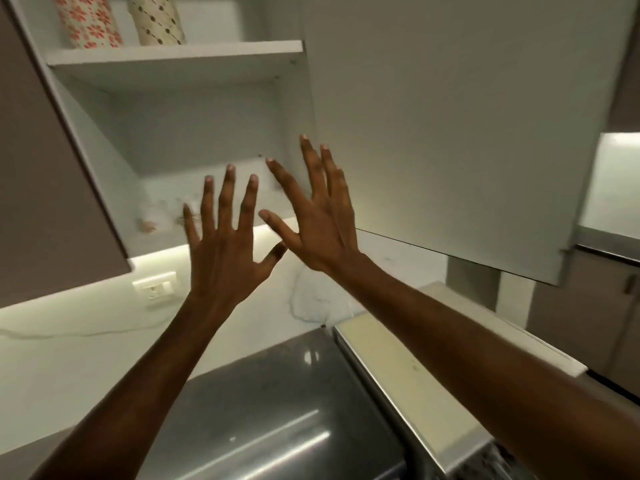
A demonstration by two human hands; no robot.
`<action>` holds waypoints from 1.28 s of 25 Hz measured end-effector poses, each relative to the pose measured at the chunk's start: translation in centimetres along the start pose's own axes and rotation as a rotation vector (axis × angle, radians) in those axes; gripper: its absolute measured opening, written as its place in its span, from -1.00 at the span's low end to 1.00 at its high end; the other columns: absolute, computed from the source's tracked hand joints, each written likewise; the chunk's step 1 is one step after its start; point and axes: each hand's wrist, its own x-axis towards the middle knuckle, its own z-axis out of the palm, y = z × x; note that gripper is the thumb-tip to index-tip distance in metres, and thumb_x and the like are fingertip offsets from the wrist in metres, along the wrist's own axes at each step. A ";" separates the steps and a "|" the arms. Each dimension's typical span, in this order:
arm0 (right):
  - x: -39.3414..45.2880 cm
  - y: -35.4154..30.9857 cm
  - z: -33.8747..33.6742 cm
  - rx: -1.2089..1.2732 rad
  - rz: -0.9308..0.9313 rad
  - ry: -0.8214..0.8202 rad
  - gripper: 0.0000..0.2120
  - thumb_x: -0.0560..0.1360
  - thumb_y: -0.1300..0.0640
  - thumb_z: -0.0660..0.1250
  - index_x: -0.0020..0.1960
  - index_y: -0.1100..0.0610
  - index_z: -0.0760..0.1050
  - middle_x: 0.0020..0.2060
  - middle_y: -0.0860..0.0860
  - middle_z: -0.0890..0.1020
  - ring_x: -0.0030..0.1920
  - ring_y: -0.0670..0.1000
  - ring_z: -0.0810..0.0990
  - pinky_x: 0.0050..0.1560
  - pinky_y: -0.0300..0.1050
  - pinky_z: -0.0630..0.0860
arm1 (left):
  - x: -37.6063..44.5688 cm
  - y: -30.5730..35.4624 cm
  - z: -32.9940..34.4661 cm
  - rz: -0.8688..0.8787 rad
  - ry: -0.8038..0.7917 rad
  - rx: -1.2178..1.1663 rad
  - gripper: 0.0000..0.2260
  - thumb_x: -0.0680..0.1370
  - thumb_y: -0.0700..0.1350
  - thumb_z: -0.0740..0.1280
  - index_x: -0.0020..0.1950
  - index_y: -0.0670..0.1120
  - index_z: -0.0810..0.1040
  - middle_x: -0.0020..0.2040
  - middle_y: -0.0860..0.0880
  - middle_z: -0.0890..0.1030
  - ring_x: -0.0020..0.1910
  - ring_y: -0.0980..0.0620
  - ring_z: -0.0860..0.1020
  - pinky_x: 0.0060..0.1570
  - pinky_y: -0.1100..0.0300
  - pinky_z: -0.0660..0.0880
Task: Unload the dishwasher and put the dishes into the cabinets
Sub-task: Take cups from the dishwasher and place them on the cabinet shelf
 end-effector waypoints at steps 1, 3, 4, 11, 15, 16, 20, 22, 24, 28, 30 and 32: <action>-2.1 0.6 -1.7 -0.001 0.002 -0.013 -0.26 0.60 -0.39 0.16 0.69 -0.10 0.15 0.70 0.16 -0.05 0.70 0.23 -0.15 0.63 0.36 -0.05 | -1.8 2.1 -0.5 -0.019 -0.020 -0.024 -0.04 0.49 0.54 0.09 0.71 0.07 -0.16 0.72 -0.09 -0.17 0.69 -0.23 -0.16 0.51 -0.50 -0.01; -7.8 2.4 -5.8 -0.003 0.035 -0.068 -0.25 0.60 -0.39 0.18 0.69 -0.10 0.15 0.71 0.15 -0.06 0.70 0.22 -0.17 0.60 0.40 0.00 | -6.4 7.2 -1.2 -0.008 -0.099 -0.069 0.00 0.44 0.59 0.08 0.71 0.09 -0.13 0.71 -0.08 -0.19 0.68 -0.26 -0.19 0.46 -0.58 0.01; -11.0 3.4 -7.8 -0.008 0.050 -0.100 -0.25 0.59 -0.39 0.18 0.69 -0.11 0.14 0.71 0.13 -0.06 0.70 0.22 -0.18 0.60 0.41 0.02 | -8.9 9.7 -1.2 0.012 -0.145 -0.093 0.01 0.43 0.59 0.10 0.71 0.08 -0.10 0.71 -0.08 -0.18 0.68 -0.26 -0.20 0.43 -0.61 0.03; -28.7 12.9 -19.0 -0.086 0.240 -0.306 -0.24 0.59 -0.42 0.21 0.68 -0.17 0.11 0.71 0.06 -0.13 0.69 0.21 -0.21 0.55 0.45 0.16 | -18.8 26.2 -0.2 0.142 -0.381 -0.240 0.00 0.41 0.57 0.18 0.71 0.13 -0.04 0.72 -0.08 -0.17 0.67 -0.29 -0.19 0.37 -0.65 0.07; -37.1 19.5 -23.6 -0.151 0.418 -0.378 -0.19 0.53 -0.52 0.15 0.68 -0.20 0.11 0.71 0.05 -0.12 0.69 0.24 -0.16 0.55 0.47 0.13 | -21.7 36.1 2.9 0.287 -0.453 -0.327 -0.05 0.45 0.57 0.15 0.70 0.15 -0.03 0.72 -0.07 -0.18 0.67 -0.28 -0.20 0.42 -0.58 -0.07; -39.3 20.9 -24.1 -0.158 0.460 -0.408 -0.18 0.53 -0.52 0.14 0.68 -0.19 0.11 0.71 0.04 -0.12 0.69 0.25 -0.15 0.56 0.46 0.12 | -22.7 38.0 4.5 0.329 -0.501 -0.349 -0.07 0.46 0.56 0.15 0.70 0.16 -0.04 0.72 -0.06 -0.17 0.67 -0.28 -0.18 0.43 -0.52 -0.07; -50.6 26.4 -23.2 -0.142 0.720 -0.660 -0.21 0.59 -0.44 0.13 0.69 -0.12 0.01 0.71 0.11 -0.08 0.68 0.29 -0.03 0.57 0.41 0.18 | -28.2 44.9 14.1 0.502 -0.896 -0.440 -0.19 0.55 0.32 0.31 0.69 0.06 0.09 0.70 -0.09 0.08 0.64 -0.22 0.17 0.52 -0.28 0.29; -57.1 28.7 -21.6 -0.072 0.872 -0.885 -0.22 0.61 -0.38 0.19 0.68 -0.11 -0.03 0.70 0.16 -0.08 0.67 0.30 0.03 0.58 0.39 0.18 | -32.5 47.3 20.3 0.443 -1.148 -0.521 -0.33 0.54 0.19 0.36 0.58 -0.04 0.31 0.55 -0.10 0.36 0.50 -0.18 0.39 0.40 -0.12 0.46; -62.7 30.7 -18.6 -0.001 0.997 -1.051 -0.24 0.61 -0.30 0.27 0.67 -0.10 0.02 0.68 0.17 -0.02 0.65 0.31 0.08 0.58 0.38 0.17 | -36.5 48.9 27.0 0.360 -1.325 -0.551 -0.44 0.54 0.09 0.38 0.49 -0.10 0.42 0.41 -0.10 0.47 0.41 -0.16 0.48 0.35 -0.04 0.48; -70.6 33.5 -11.5 0.013 1.058 -1.225 -0.24 0.57 -0.09 0.42 0.65 -0.01 0.12 0.62 0.20 0.16 0.59 0.31 0.21 0.53 0.28 0.29 | -43.0 51.4 36.9 0.353 -1.476 -0.507 -0.41 0.59 0.02 0.37 0.59 -0.05 0.30 0.55 -0.09 0.33 0.51 -0.14 0.39 0.41 0.00 0.40; -73.9 34.3 -7.6 0.076 1.063 -1.308 -0.23 0.52 0.02 0.50 0.61 0.06 0.21 0.55 0.21 0.27 0.54 0.29 0.30 0.47 0.25 0.39 | -45.8 52.8 40.0 0.313 -1.549 -0.424 -0.36 0.60 0.00 0.39 0.63 0.03 0.20 0.60 -0.05 0.21 0.54 -0.14 0.35 0.44 -0.07 0.40; -76.9 34.8 -4.2 0.145 1.042 -1.378 -0.29 0.48 0.08 0.54 0.55 0.09 0.32 0.51 0.20 0.36 0.49 0.28 0.38 0.43 0.24 0.45 | -47.9 54.0 42.0 0.327 -1.581 -0.319 -0.30 0.60 0.04 0.38 0.66 0.08 0.12 0.59 -0.03 0.20 0.53 -0.14 0.35 0.40 -0.11 0.44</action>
